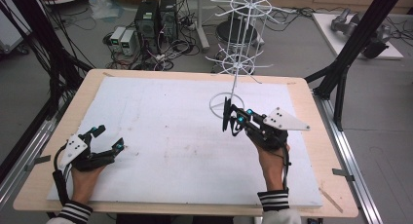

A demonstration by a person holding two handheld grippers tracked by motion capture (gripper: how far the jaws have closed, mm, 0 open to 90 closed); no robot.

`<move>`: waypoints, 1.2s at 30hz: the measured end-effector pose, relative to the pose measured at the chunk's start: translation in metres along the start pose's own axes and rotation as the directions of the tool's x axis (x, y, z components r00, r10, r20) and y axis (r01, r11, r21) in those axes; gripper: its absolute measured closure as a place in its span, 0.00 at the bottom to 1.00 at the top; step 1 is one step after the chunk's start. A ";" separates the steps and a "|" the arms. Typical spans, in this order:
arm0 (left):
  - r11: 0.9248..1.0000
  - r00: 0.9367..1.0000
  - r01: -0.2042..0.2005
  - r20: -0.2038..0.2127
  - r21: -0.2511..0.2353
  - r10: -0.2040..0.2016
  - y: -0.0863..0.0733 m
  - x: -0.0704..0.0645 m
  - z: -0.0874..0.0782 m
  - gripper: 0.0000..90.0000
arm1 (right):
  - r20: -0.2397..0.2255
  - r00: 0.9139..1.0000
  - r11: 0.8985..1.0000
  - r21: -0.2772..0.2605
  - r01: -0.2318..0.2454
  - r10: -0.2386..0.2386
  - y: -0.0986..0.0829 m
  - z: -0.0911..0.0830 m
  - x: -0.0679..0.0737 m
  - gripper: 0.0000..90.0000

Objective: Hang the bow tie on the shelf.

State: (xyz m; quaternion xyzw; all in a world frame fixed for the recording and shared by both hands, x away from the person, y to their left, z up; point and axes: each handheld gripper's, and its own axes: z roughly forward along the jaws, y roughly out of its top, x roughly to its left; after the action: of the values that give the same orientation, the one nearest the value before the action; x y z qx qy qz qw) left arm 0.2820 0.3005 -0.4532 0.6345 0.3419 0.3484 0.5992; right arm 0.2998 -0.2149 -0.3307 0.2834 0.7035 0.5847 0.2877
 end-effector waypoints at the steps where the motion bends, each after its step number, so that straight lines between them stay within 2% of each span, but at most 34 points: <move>1: 1.000 1.000 0.001 0.001 0.001 -0.001 0.000 0.000 0.000 0.18 | 0.000 1.000 1.000 -0.008 -0.005 0.005 0.004 0.003 -0.003 0.94; 3: 1.000 1.000 0.005 0.000 -0.001 -0.005 0.000 0.000 0.000 0.18 | 0.003 1.000 1.000 -0.024 -0.008 0.008 0.008 0.005 -0.005 0.94; 13: 1.000 1.000 0.009 -0.002 -0.002 -0.009 0.000 0.001 0.000 0.18 | 0.019 0.999 0.999 -0.041 -0.034 0.035 0.018 0.017 -0.018 0.94; 23: 1.000 1.000 0.011 0.000 0.001 -0.011 0.000 0.001 0.000 0.18 | 0.049 0.998 0.999 -0.026 -0.024 0.025 0.032 0.029 -0.028 0.94; 36: 1.000 1.000 0.018 0.002 0.005 -0.018 0.000 0.002 0.001 0.18 | 0.085 0.996 0.999 0.006 -0.041 0.040 0.033 0.040 -0.044 0.94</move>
State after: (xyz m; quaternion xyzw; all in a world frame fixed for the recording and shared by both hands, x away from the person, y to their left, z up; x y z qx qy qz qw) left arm 0.2834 0.3014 -0.4530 0.6334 0.3478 0.3414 0.6011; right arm 0.3606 -0.2155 -0.3013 0.3231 0.6870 0.5754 0.3044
